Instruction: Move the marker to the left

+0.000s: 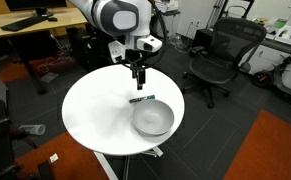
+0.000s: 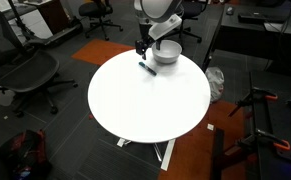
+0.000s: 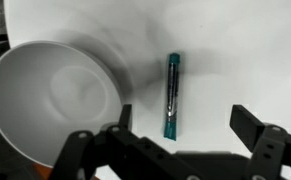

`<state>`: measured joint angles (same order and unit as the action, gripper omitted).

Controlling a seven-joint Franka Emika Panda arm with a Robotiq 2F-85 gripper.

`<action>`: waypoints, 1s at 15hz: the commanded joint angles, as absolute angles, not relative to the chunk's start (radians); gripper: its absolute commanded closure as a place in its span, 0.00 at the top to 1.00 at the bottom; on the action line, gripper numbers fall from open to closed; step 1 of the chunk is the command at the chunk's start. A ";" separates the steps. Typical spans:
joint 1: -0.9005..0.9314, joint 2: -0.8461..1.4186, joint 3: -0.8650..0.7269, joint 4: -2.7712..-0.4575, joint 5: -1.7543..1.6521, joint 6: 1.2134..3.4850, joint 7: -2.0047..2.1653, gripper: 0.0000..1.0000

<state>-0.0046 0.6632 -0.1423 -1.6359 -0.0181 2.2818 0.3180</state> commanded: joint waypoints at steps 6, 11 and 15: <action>-0.019 0.272 -0.137 -2.038 -0.044 2.262 0.247 1.00; -0.040 0.092 -0.126 -2.222 -0.036 2.283 0.146 1.00; -0.045 -0.026 -0.120 -2.333 -0.039 2.283 0.109 1.00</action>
<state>-0.0268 0.0912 -0.1398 -2.2210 -0.0288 2.2631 0.1402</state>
